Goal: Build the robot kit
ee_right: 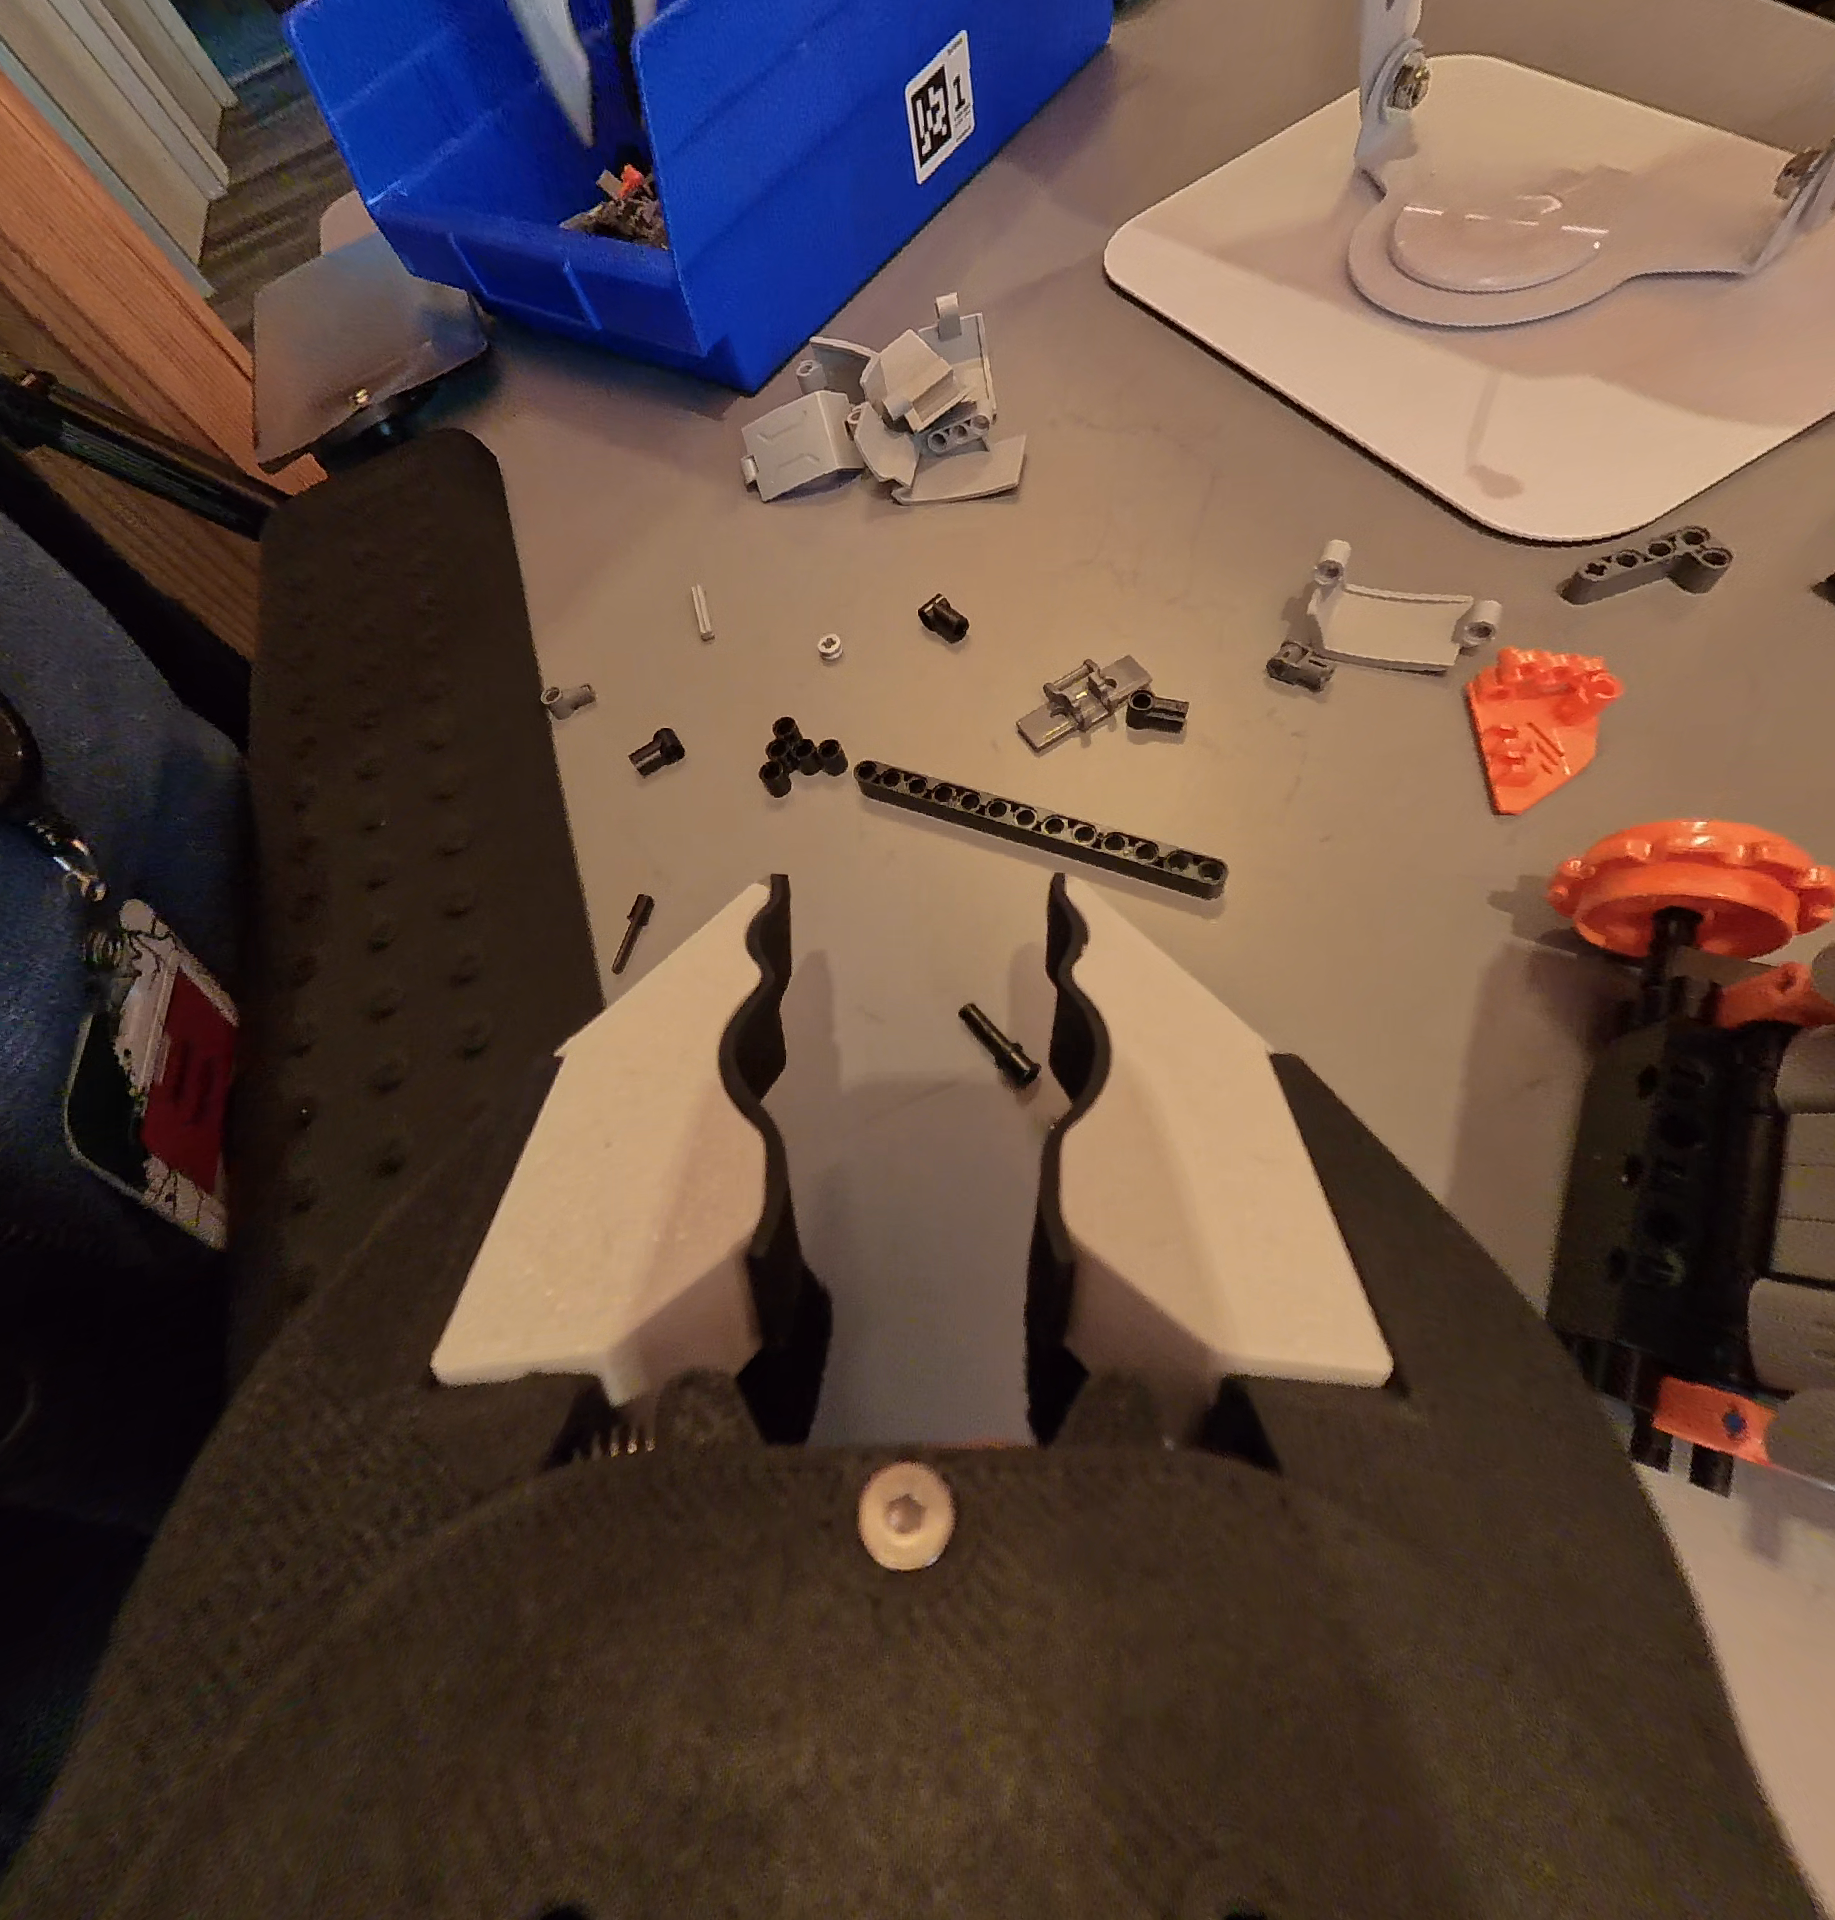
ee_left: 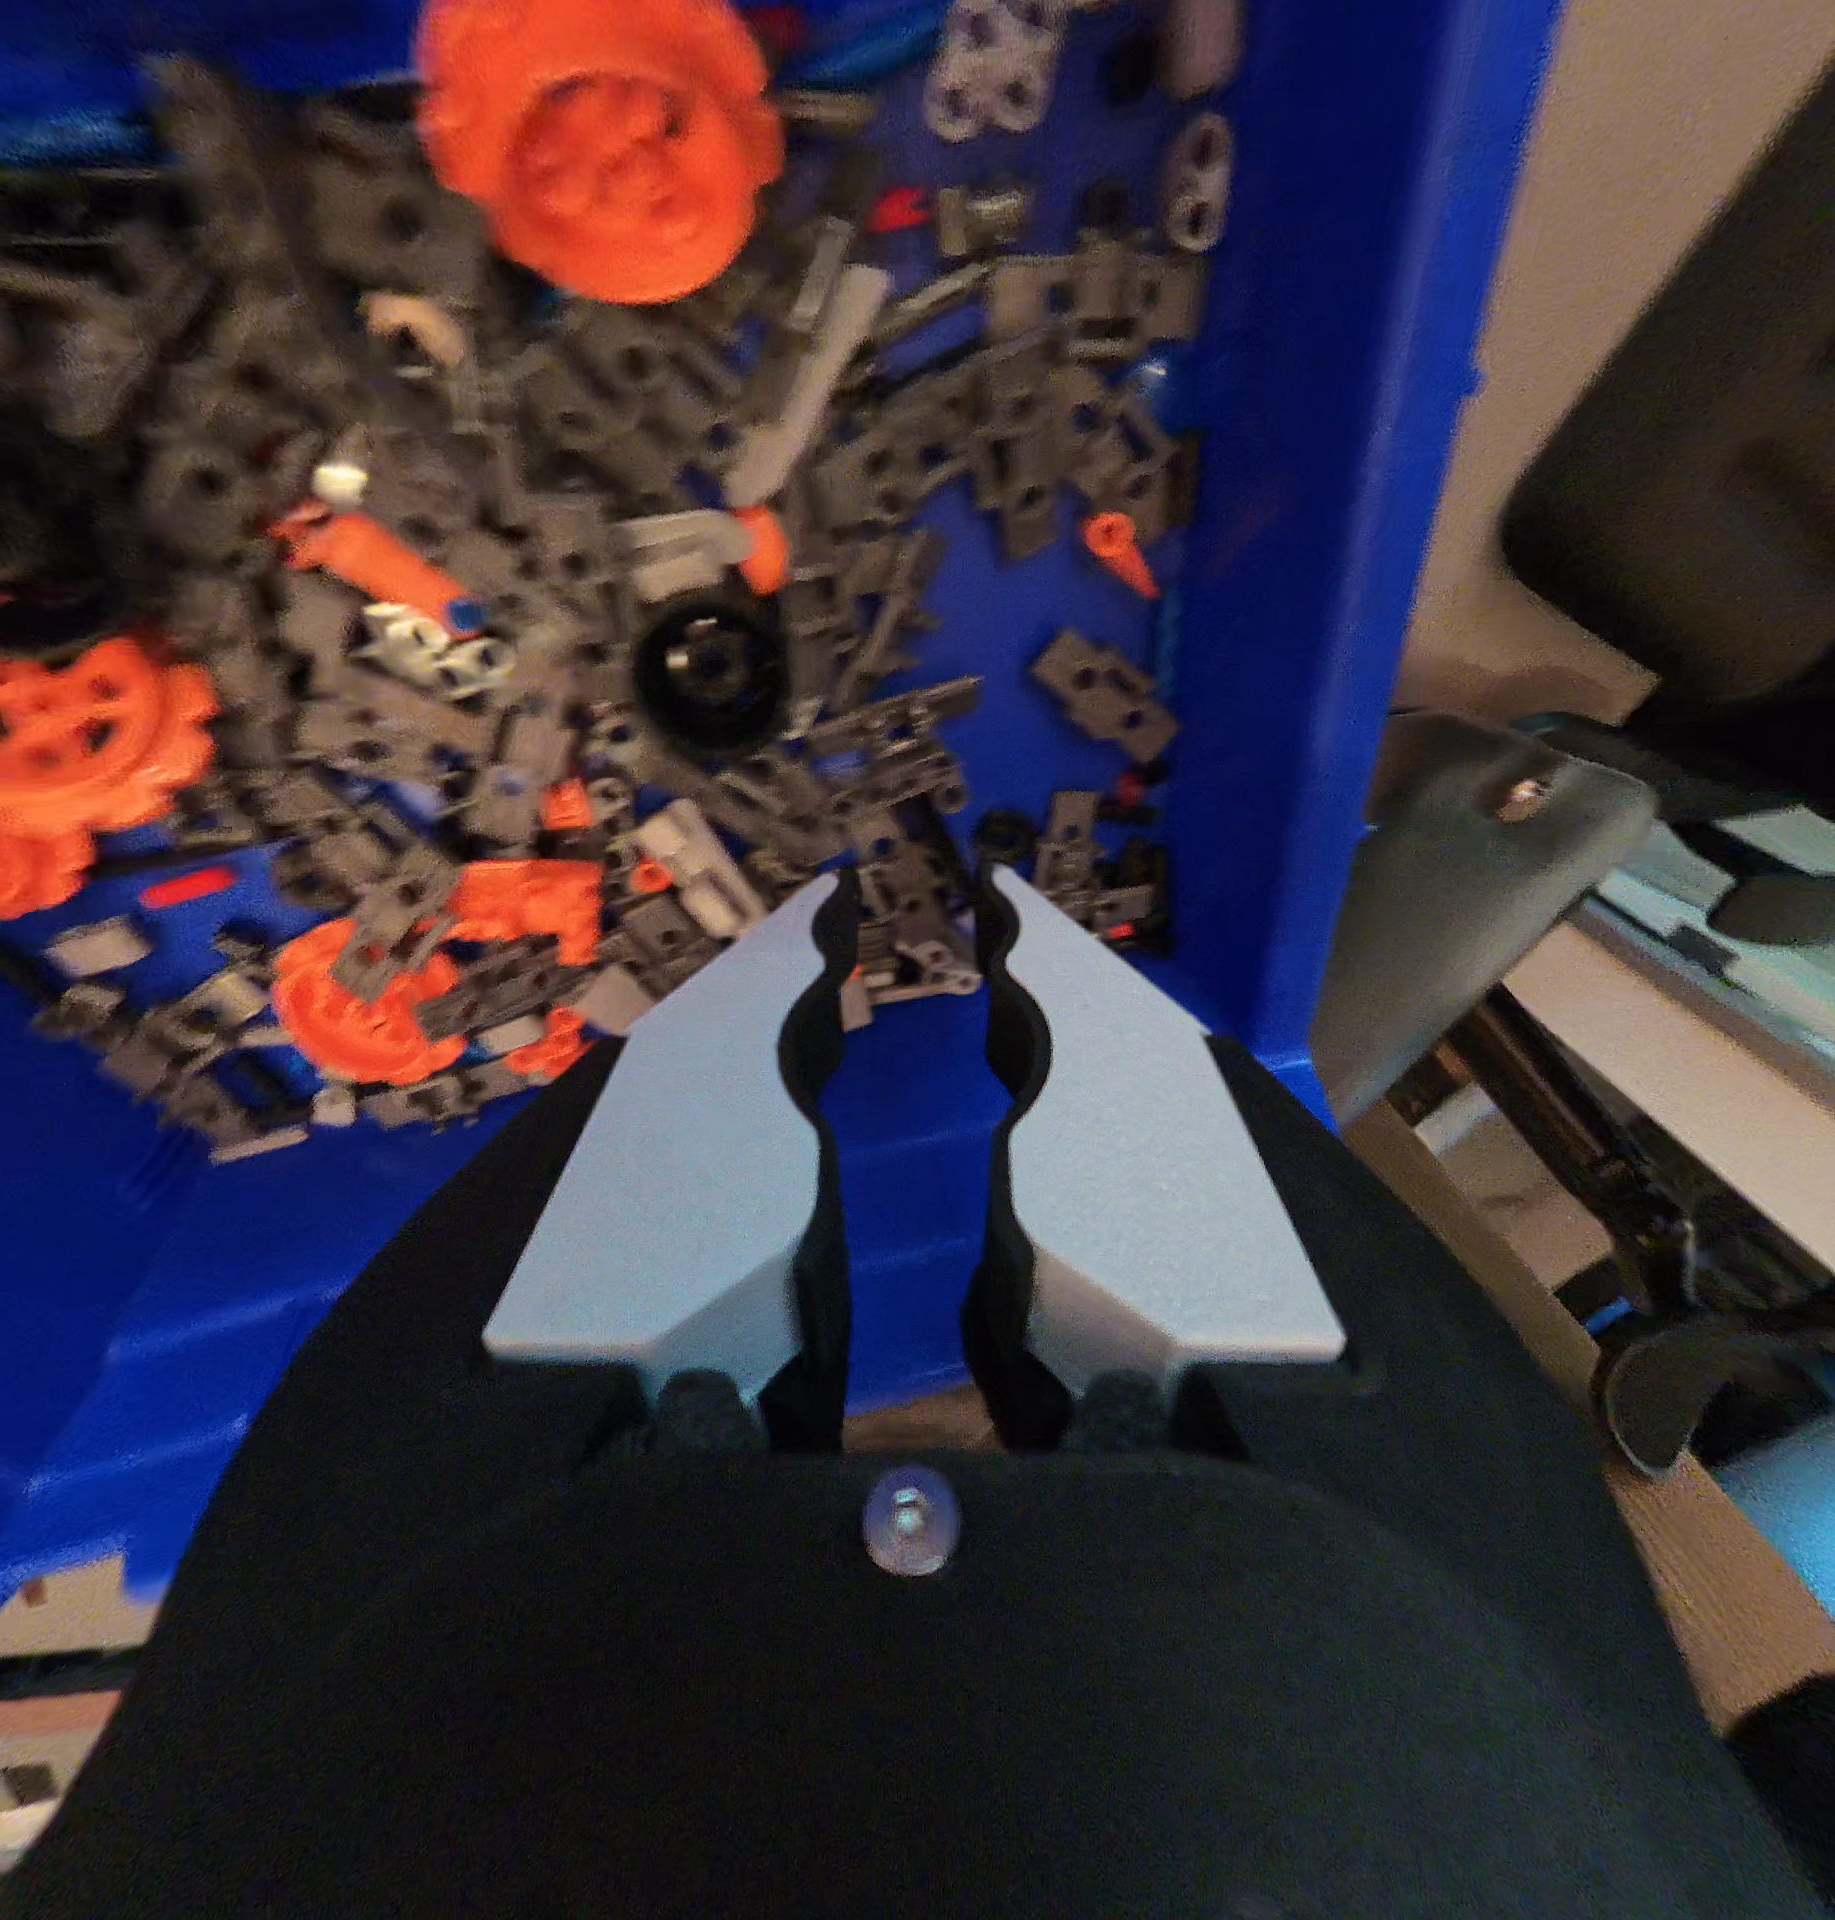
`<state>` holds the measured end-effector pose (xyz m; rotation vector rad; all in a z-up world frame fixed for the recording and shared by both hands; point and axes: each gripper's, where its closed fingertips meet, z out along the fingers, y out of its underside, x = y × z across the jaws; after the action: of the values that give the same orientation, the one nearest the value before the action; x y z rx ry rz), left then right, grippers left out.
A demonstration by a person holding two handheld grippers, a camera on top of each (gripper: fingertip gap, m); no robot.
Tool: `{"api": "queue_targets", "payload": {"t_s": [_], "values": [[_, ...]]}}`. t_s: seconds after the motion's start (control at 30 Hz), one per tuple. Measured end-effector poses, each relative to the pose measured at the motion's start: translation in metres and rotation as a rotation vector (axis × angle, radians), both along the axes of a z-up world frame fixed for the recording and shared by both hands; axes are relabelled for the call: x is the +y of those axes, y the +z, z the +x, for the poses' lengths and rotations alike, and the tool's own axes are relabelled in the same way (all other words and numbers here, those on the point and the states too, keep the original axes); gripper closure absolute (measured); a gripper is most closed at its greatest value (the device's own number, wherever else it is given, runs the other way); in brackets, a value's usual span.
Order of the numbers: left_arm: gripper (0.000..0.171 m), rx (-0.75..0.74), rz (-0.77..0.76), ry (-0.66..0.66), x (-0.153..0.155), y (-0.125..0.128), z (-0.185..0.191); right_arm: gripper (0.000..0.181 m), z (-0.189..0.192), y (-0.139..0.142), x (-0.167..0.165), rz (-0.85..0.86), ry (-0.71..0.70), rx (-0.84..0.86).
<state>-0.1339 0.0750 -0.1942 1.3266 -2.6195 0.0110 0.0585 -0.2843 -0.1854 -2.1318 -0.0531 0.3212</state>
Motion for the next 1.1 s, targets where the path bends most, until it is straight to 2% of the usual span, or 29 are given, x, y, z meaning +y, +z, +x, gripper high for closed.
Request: {"api": "queue_targets", "payload": {"t_s": [0.13, 0.27, 0.33, 0.4, 0.53, 0.67, 0.77, 0.9, 1.1], "values": [[0.152, 0.060, -0.026, -0.026, -0.019, -0.017, -0.017, 0.134, -0.001, -0.001, 0.004, 0.001, -0.006, 0.004], [0.154, 0.087, 0.050, -0.031, -0.003, -0.033, -0.025, 0.134, -0.004, -0.005, 0.009, -0.007, 0.001, 0.012], [0.168, 0.087, 0.078, -0.026, 0.005, -0.036, -0.023, 0.134, -0.005, -0.007, 0.012, -0.011, 0.006, 0.012], [0.171, 0.081, 0.114, -0.022, 0.013, -0.038, -0.020, 0.134, -0.006, -0.008, 0.015, -0.015, 0.009, 0.013], [0.165, -0.032, 0.215, -0.001, 0.042, -0.033, -0.001, 0.134, -0.006, -0.010, 0.018, -0.023, 0.007, 0.013], [0.160, -0.096, 0.196, 0.042, 0.052, -0.018, 0.006, 0.134, -0.006, -0.009, 0.020, -0.028, 0.001, 0.008], [0.157, -0.072, 0.169, 0.028, 0.049, -0.015, -0.001, 0.134, -0.007, -0.009, 0.023, -0.030, 0.001, 0.013], [0.155, -0.022, 0.043, -0.015, 0.020, -0.020, -0.011, 0.134, -0.010, -0.010, 0.027, -0.033, 0.009, 0.013], [0.153, 0.040, 0.129, -0.033, 0.030, -0.038, -0.019, 0.134, -0.013, -0.006, 0.029, -0.024, 0.009, 0.010]]}}
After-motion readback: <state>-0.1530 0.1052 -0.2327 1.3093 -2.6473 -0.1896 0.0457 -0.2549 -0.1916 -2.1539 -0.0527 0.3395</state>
